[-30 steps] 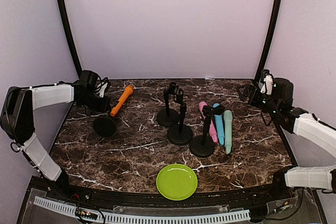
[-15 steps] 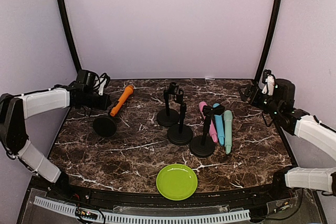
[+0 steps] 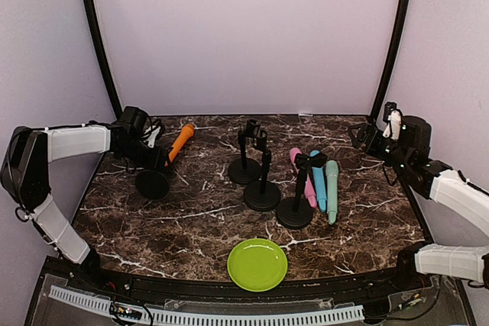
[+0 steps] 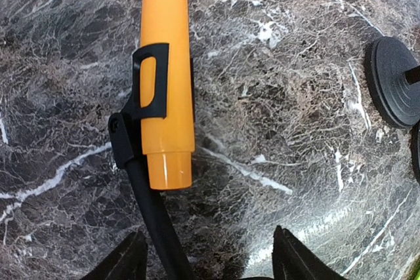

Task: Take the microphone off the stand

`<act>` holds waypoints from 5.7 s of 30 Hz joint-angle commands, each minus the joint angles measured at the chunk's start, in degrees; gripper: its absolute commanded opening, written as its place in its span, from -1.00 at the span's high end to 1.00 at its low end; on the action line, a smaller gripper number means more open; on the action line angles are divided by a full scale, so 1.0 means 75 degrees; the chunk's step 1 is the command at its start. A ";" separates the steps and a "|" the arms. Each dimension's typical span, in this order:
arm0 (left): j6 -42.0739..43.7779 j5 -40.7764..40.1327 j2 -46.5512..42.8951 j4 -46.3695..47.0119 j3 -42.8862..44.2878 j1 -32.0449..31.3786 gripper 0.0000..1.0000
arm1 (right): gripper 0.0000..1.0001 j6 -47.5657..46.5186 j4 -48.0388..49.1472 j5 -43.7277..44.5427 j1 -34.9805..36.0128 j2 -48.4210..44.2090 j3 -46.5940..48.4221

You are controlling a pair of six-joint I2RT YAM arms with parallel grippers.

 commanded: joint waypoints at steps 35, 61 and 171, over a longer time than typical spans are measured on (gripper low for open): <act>0.0118 0.0249 0.1878 -0.0875 0.1083 0.0310 0.85 | -0.97 0.0059 0.0295 0.0136 -0.0038 0.0057 -0.0115; -0.0230 -0.0419 -0.1636 0.1709 -0.0454 -0.0416 1.00 | -0.97 0.0191 0.0254 -0.0290 -0.0035 -0.0349 0.0209; -0.0642 0.2877 -0.3415 0.3571 -0.1564 -0.4475 -0.78 | 1.00 0.0768 0.5298 -0.5384 0.3638 0.3116 0.3423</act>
